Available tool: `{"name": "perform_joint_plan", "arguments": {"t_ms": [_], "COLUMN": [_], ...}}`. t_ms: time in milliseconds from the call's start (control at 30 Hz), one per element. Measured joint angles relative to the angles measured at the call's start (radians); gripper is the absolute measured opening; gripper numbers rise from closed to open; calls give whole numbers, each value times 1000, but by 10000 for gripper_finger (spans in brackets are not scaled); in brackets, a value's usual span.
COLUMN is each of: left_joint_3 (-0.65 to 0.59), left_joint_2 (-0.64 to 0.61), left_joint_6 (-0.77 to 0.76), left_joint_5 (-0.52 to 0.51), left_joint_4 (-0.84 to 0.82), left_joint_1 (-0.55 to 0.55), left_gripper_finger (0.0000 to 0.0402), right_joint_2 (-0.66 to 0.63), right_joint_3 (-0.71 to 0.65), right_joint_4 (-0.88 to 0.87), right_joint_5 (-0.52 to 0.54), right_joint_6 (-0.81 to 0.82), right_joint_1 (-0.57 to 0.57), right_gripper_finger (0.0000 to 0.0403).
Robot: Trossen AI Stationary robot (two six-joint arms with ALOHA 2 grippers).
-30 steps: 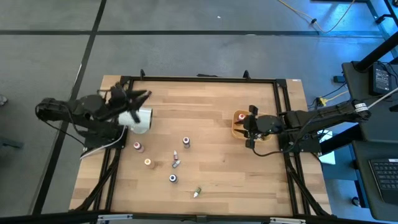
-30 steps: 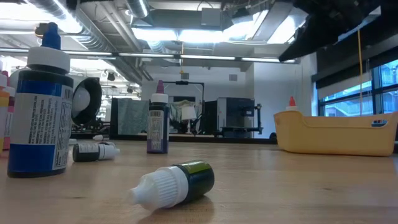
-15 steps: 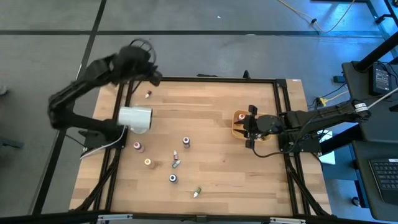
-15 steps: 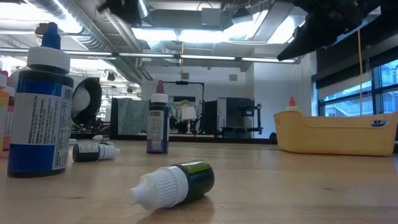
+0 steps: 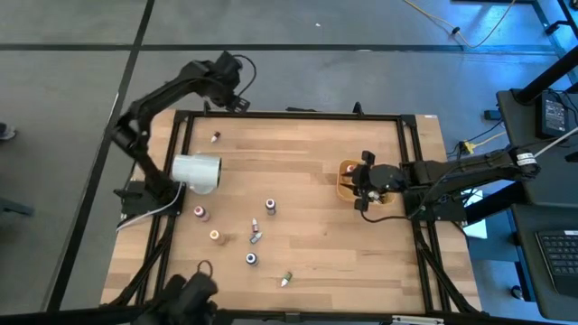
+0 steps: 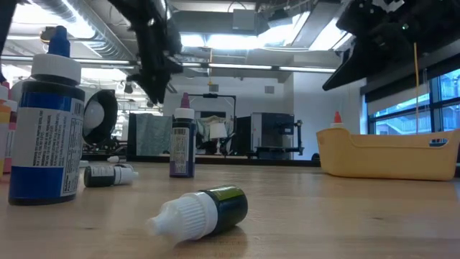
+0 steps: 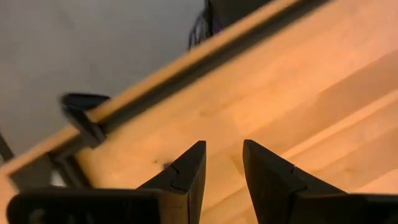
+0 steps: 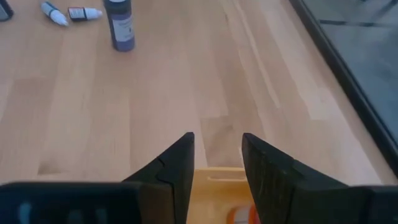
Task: Pick & Place food coloring
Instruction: Put the pink food coloring bottle into the yellow bin
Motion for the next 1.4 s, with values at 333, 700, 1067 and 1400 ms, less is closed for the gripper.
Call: {"name": "perform_joint_plan", "arguments": {"t_ms": [333, 700, 1067, 1400], "left_joint_3": [0, -27, -242, -338], "left_joint_2": [136, 143, 144, 143], "left_joint_6": [18, -164, -159, -156], "left_joint_5": [-18, -129, -109, -109], "left_joint_4": [-75, -145, -20, 122], "left_joint_1": [11, 10, 10, 44], "left_gripper_finger": [136, 221, 225, 228], "right_joint_2": [0, 0, 0, 0], "right_joint_3": [0, 0, 0, 0], "right_joint_4": [-28, -61, -77, -77], "right_joint_5": [-5, -6, -6, -5], "right_joint_6": [20, 50, 48, 50], "right_joint_1": [0, 0, 0, 0], "right_gripper_finger": [137, 137, 137, 137]}}
